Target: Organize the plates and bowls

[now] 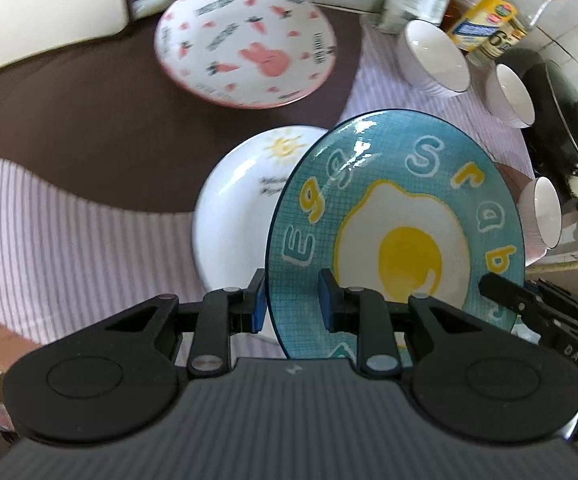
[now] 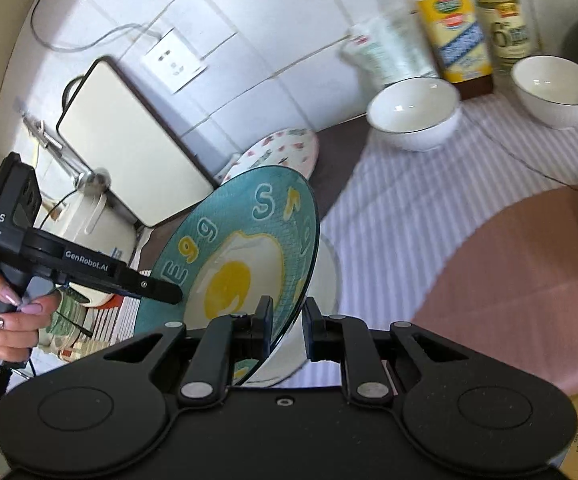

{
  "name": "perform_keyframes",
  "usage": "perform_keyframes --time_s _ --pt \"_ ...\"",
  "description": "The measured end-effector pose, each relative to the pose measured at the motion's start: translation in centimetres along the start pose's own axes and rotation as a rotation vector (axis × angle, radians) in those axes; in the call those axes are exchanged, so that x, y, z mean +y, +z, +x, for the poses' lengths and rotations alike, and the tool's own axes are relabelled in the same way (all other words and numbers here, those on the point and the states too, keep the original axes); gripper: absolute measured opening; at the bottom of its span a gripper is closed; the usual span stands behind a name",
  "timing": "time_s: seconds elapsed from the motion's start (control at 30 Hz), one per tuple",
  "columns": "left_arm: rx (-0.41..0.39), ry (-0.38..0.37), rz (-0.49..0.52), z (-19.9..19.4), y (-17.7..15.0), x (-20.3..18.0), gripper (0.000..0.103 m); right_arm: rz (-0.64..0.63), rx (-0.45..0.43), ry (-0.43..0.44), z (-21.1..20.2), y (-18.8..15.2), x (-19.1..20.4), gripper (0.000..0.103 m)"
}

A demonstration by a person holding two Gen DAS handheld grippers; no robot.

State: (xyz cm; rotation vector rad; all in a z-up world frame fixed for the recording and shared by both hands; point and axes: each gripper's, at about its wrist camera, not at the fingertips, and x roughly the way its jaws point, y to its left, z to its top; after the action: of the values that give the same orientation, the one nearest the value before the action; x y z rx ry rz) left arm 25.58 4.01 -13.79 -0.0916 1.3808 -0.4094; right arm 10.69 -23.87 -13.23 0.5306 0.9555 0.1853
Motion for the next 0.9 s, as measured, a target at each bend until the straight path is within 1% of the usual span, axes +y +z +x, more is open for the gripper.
perform_keyframes --time_s 0.13,0.23,0.43,0.53,0.63,0.8,0.9 --pt "0.006 0.001 -0.035 0.4 -0.9 2.4 0.025 0.027 0.02 -0.014 1.5 -0.3 1.7 0.02" --pt "0.01 -0.001 -0.05 1.3 -1.0 3.8 0.025 0.006 0.035 -0.038 3.0 -0.4 2.5 0.02" --pt "0.037 0.0 -0.074 3.6 -1.2 5.7 0.025 0.001 0.111 -0.063 6.1 -0.7 2.3 0.02" --pt "0.055 -0.005 -0.075 4.5 -1.2 6.0 0.025 0.023 0.122 -0.079 6.9 -1.1 2.2 0.02" --pt "0.067 -0.003 -0.047 4.9 -1.1 5.8 0.025 0.045 0.129 -0.098 7.3 -1.2 1.9 0.02" --pt "0.077 0.017 -0.016 5.6 -0.5 5.4 0.025 0.031 0.169 -0.127 8.2 -1.0 1.7 0.02" --pt "0.089 0.014 -0.004 6.1 -0.5 5.3 0.025 0.041 0.174 -0.135 8.6 -1.0 1.4 0.02"
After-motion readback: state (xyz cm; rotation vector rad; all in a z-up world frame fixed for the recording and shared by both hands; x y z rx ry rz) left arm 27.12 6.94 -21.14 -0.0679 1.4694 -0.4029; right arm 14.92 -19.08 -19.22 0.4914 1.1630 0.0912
